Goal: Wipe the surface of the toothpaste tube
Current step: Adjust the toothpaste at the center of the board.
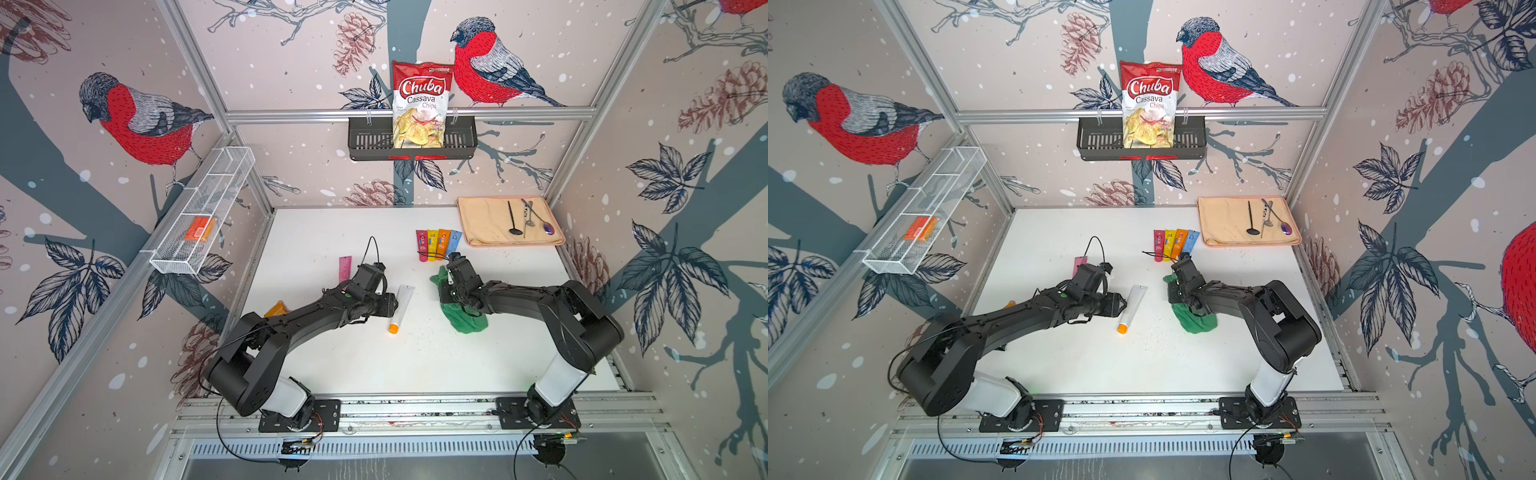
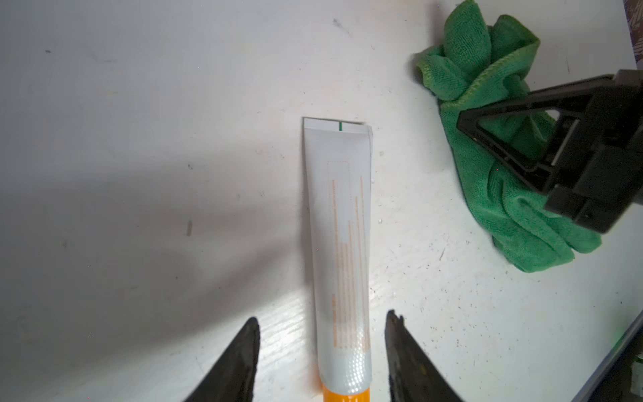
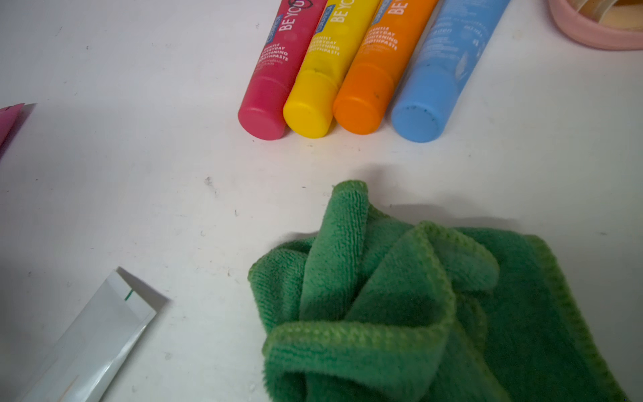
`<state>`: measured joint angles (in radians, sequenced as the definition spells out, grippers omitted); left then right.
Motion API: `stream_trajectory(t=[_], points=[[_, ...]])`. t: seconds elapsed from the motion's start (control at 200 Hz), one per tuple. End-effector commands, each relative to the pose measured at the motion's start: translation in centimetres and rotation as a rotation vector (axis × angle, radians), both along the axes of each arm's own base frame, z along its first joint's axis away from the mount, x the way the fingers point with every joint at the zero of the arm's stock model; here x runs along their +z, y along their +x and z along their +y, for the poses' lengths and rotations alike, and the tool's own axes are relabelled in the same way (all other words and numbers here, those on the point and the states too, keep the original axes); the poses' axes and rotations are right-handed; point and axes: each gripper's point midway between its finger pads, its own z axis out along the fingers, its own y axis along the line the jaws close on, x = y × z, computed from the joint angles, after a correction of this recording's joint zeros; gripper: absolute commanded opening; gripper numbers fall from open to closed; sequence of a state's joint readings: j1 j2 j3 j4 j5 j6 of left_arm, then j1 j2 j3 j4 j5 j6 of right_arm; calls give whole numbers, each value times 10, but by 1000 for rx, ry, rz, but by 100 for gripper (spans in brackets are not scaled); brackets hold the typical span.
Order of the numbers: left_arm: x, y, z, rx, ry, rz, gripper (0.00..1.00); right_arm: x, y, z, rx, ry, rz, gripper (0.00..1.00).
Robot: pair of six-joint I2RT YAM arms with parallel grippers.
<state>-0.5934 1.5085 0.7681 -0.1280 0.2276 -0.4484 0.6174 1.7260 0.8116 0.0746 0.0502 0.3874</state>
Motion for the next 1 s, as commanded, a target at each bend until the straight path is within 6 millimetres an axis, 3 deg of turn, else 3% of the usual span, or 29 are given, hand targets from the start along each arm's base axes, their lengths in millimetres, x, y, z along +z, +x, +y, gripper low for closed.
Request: stream_trajectory(t=[0.0,0.185,0.595,0.725,0.835,0.991], points=[[-10,-8,-19,-64,-101,86,56,-24,-28,-9,35,-56,130,14],[-40,-13,-21,-78,-86,155,49,-25,-27,-8,36,-57,129,14],[-53,-15,-9,-53,-9,167,21,-24,-27,-8,37,-56,130,14],[-43,-5,4,-2,64,120,18,-25,-28,-8,38,-58,132,14],[-18,6,12,40,124,38,16,-24,-27,-8,38,-57,131,14],[19,22,38,155,409,-128,15,-25,-27,-8,39,-58,131,14]])
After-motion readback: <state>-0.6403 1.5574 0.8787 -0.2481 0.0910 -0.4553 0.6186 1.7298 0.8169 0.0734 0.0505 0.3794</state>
